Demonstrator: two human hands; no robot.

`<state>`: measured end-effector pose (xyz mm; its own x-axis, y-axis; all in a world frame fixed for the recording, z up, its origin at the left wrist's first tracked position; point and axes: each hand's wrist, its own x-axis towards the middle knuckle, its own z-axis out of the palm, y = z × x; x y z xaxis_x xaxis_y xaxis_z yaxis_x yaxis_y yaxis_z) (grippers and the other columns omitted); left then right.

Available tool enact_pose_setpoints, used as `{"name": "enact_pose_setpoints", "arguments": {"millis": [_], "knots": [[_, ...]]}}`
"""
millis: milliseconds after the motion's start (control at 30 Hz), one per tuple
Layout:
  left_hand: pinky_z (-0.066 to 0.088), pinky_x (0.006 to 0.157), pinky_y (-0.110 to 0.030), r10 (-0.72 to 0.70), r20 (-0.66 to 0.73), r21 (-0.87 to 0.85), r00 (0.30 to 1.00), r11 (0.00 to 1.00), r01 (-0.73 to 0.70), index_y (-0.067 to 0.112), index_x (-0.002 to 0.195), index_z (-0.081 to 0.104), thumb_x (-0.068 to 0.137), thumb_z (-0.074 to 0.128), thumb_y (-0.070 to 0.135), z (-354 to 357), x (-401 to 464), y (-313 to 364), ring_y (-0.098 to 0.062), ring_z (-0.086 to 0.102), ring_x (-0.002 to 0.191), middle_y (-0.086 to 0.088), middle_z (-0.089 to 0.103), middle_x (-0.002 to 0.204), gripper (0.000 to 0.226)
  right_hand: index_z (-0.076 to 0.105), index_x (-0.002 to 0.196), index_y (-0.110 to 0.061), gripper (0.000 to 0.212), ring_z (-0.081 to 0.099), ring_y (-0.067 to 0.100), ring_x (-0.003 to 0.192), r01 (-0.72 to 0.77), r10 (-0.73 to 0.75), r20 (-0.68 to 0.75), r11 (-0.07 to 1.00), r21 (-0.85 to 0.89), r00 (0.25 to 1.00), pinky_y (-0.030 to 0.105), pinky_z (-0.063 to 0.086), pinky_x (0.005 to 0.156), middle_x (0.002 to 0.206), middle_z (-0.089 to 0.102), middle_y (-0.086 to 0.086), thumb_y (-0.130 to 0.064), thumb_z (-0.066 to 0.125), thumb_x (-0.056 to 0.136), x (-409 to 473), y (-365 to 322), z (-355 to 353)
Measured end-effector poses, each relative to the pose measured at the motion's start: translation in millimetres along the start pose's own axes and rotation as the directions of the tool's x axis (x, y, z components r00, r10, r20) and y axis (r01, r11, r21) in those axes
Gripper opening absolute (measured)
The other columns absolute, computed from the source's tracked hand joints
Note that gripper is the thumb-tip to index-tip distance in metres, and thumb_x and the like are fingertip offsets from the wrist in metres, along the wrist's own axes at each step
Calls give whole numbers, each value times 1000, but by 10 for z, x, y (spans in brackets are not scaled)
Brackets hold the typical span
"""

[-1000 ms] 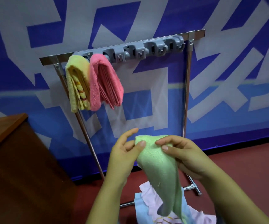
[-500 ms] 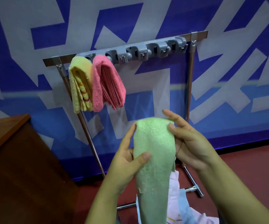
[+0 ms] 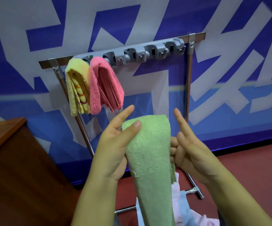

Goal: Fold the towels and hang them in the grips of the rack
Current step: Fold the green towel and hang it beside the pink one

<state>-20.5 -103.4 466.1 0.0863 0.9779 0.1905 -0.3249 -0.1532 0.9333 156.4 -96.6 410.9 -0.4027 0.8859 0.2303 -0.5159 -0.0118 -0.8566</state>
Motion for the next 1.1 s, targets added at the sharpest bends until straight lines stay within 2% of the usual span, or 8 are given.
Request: {"name": "enact_pose_setpoints", "arguments": {"millis": [133,267,367,433,600,833,967,1100], "knots": [[56,74,-29,-44,16,19,999,999,44,21,122,59,67,65,11,-7,10,1,-20,69,83,-16,69,96,57,34,126,-59,68,45,3,47,157,-170,-65,973,-169,983,15,42,50,55,50,-1,-15,61,83,-28,-108,60],[57,68,-26,-58,30,-7,998,998,58,22,123,59,68,63,10,-23,-7,30,-18,69,80,-12,70,90,56,41,123,-63,67,37,5,47,166,-179,-51,965,-204,982,16,38,48,62,41,6,-11,62,86,16,-59,34],[56,66,-26,-56,21,-14,998,998,56,22,122,60,69,63,10,-48,-10,64,-18,69,79,-10,71,87,55,37,129,-58,70,38,8,51,176,-187,-26,957,-229,982,17,37,51,71,48,13,-10,53,82,52,-35,41],[56,67,-26,-54,8,-19,999,998,54,22,122,60,69,63,10,-68,-14,77,-18,69,80,-12,71,88,55,34,134,-49,70,46,7,53,180,-189,-34,968,-175,981,19,42,56,66,59,3,-8,50,80,71,-50,55],[56,66,-28,-52,35,-26,998,998,53,23,121,62,73,70,5,-94,-36,77,-21,70,81,-13,70,87,52,37,130,-56,75,37,30,83,173,-182,-15,953,-248,983,42,32,75,96,59,22,-15,64,74,123,-10,69],[57,68,-30,-41,91,-20,995,999,43,23,117,65,71,64,8,-137,-30,61,-21,70,82,-12,71,89,48,39,131,-54,77,38,25,71,145,-154,-41,973,-178,987,38,39,70,78,44,23,-46,78,65,112,-49,132],[56,68,-29,-35,118,-16,992,999,37,23,116,66,71,64,8,-142,-41,40,-21,69,83,-12,70,90,47,30,136,-50,80,62,28,92,137,-149,-26,954,-267,988,41,49,87,103,70,18,-8,68,80,84,-90,164],[56,67,-28,-33,131,9,991,999,32,25,117,65,72,65,9,-158,-49,34,-20,70,82,-11,71,90,48,35,132,-46,80,67,26,91,126,-148,-45,939,-322,988,41,51,90,98,73,13,10,57,78,62,-150,190]]}}
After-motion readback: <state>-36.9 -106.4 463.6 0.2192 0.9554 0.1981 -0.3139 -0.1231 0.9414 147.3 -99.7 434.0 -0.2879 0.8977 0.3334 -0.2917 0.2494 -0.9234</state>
